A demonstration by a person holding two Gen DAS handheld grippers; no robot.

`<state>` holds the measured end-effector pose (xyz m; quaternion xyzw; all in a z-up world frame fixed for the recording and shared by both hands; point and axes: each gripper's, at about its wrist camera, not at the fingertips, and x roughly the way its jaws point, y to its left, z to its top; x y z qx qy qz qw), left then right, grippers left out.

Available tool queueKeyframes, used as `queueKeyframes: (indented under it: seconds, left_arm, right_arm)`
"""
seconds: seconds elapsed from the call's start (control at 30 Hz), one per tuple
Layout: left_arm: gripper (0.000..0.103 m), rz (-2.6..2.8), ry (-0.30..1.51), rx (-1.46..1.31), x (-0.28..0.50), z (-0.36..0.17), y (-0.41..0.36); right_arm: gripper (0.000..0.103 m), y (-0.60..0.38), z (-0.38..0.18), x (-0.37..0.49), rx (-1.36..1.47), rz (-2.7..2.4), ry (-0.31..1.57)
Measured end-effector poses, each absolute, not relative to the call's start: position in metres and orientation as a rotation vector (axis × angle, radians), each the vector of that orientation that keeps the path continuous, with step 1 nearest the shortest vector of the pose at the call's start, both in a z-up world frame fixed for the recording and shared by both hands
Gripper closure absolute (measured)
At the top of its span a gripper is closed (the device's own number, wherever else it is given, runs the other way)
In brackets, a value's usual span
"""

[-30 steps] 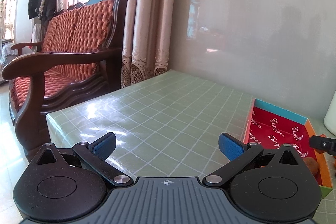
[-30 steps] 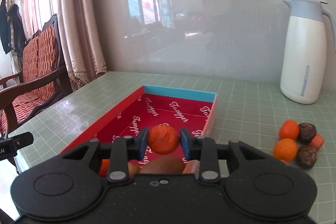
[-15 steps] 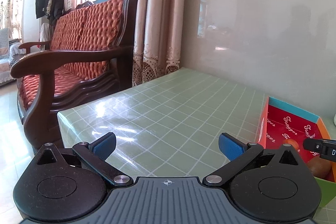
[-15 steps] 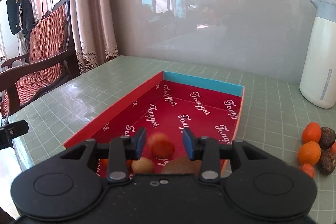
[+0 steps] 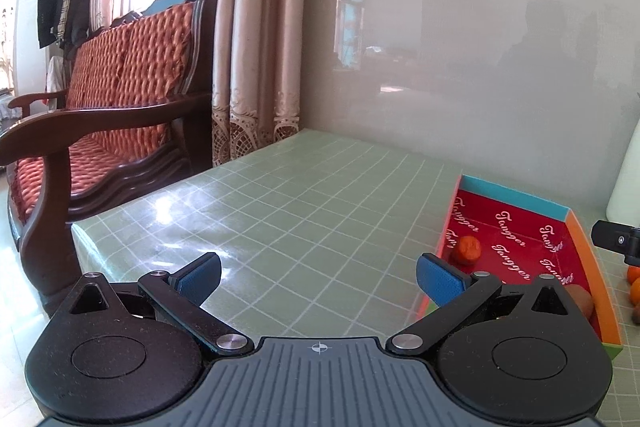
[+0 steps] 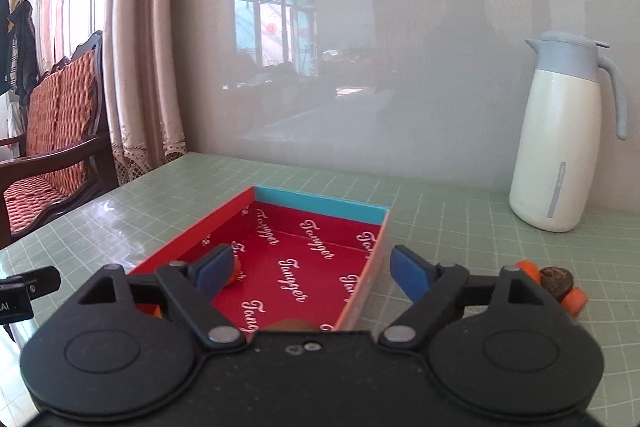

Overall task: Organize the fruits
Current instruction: 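Move the left tool to the other cut orange half and grasp it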

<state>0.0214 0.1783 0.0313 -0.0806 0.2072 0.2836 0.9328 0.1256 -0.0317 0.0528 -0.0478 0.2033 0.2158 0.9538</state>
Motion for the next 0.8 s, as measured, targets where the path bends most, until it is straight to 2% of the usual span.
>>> queueKeyframes:
  seconds: [0.07, 0.23, 0.33, 0.8]
  left_arm:
    - [0.0, 0.561, 0.424, -0.157, 0.025, 0.032, 0.17]
    - [0.0, 0.496, 0.422, -0.118, 0.038, 0.033, 0.141]
    - [0.0, 0.456, 0.41, -0.088, 0.043, 0.034, 0.121]
    - [0.0, 0.168, 0.338, 0.081, 0.067, 0.037, 0.012]
  right_arm:
    - [0.009, -0.043, 0.053, 0.126, -0.09, 0.397, 0.407]
    - [0.009, -0.078, 0.056, 0.128, -0.079, 0.279, 0.401]
    - [0.004, -0.103, 0.055, 0.129, -0.069, 0.203, 0.403]
    - [0.003, -0.21, 0.047, 0.117, 0.003, -0.064, 0.432]
